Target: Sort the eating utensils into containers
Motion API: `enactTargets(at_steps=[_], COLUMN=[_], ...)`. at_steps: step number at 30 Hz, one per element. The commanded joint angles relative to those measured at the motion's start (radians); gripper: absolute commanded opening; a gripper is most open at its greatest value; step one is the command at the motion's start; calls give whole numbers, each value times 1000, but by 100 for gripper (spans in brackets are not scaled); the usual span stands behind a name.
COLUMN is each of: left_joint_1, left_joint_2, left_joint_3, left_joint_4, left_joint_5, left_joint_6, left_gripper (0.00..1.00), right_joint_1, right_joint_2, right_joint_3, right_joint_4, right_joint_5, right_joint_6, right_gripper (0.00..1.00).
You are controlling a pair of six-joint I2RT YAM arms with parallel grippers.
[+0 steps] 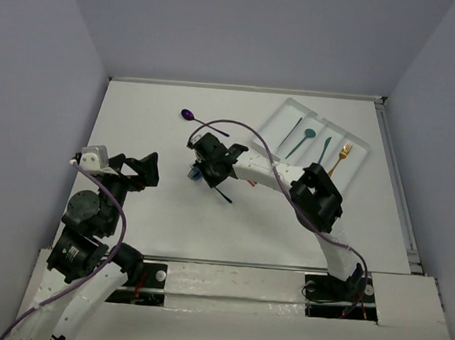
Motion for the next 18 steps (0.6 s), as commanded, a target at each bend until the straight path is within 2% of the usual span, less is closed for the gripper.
enactTargets(at_steps=[1,5,11,14,15,17,18], left_joint_1=[2,2,2,2,2,2,2], left_joint_2=[-21,-30,-36,-36,-36,-36,-36], left_joint_3=[-4,-4,-4,-4,-4,-4,-4], left_joint_4=[51,50,50,48,48,50,48], left_joint_5=[9,9,12,12,12,12,12], left_joint_6=[12,11,11,9,9,11,11], left_gripper=[99,99,99,99,99,99,99], right_joint_1=[14,41,41,41,41,41,41], right_joint_2=[-67,-60,-92,-109,-122,-138,-145], right_joint_3=[25,-7,-117,-143,-145,-137,-128], right_joint_4=[-189,-211,-64,-16,-8,4,4], right_joint_5=[3,-15,-49,3,21,53,61], right_joint_6=[1,9,70,95,98,96,93], right_gripper=[0,0,0,26,42,54,56])
